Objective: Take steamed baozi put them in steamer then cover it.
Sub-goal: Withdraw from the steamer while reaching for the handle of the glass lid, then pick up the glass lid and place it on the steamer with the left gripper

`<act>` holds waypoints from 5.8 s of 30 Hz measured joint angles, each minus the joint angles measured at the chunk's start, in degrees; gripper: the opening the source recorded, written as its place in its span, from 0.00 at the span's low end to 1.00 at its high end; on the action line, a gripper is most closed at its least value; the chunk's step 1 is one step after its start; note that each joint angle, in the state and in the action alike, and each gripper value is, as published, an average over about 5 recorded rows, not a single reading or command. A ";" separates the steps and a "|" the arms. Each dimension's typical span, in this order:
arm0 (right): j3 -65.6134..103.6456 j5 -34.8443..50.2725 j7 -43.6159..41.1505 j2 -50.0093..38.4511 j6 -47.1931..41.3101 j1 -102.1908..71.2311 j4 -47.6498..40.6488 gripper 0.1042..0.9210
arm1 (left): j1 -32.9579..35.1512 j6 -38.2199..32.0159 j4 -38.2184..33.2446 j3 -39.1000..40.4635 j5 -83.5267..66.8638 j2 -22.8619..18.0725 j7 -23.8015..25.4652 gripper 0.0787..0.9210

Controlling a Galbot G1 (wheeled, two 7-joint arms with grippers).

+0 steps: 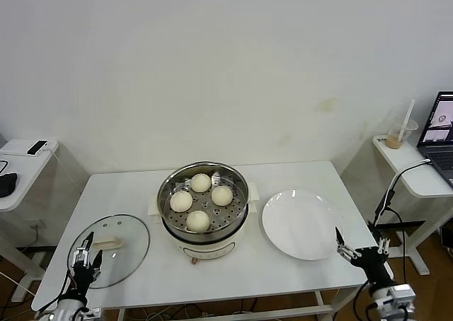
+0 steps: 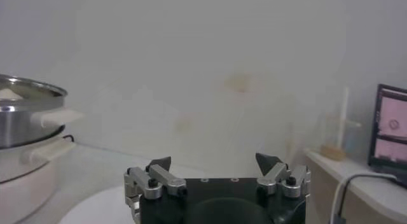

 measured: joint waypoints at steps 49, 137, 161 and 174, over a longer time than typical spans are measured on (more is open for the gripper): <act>-0.03 -2.55 -0.10 5.47 1.30 -5.16 1.60 0.88 | -17.13 -1.04 17.36 4.79 1.95 1.67 1.71 0.56; -4.32 -11.91 -1.83 6.02 4.02 -3.08 -4.24 0.88 | -31.29 26.17 -15.14 28.55 2.71 -1.95 25.57 0.08; -5.61 -13.65 -1.73 6.85 4.05 -2.95 -5.43 0.88 | -35.20 27.30 -8.94 34.51 11.64 -11.08 27.94 0.08; -6.04 -13.96 -1.60 6.74 4.17 -2.73 -6.23 0.88 | -34.39 26.73 -7.48 34.93 13.53 -13.01 27.61 0.08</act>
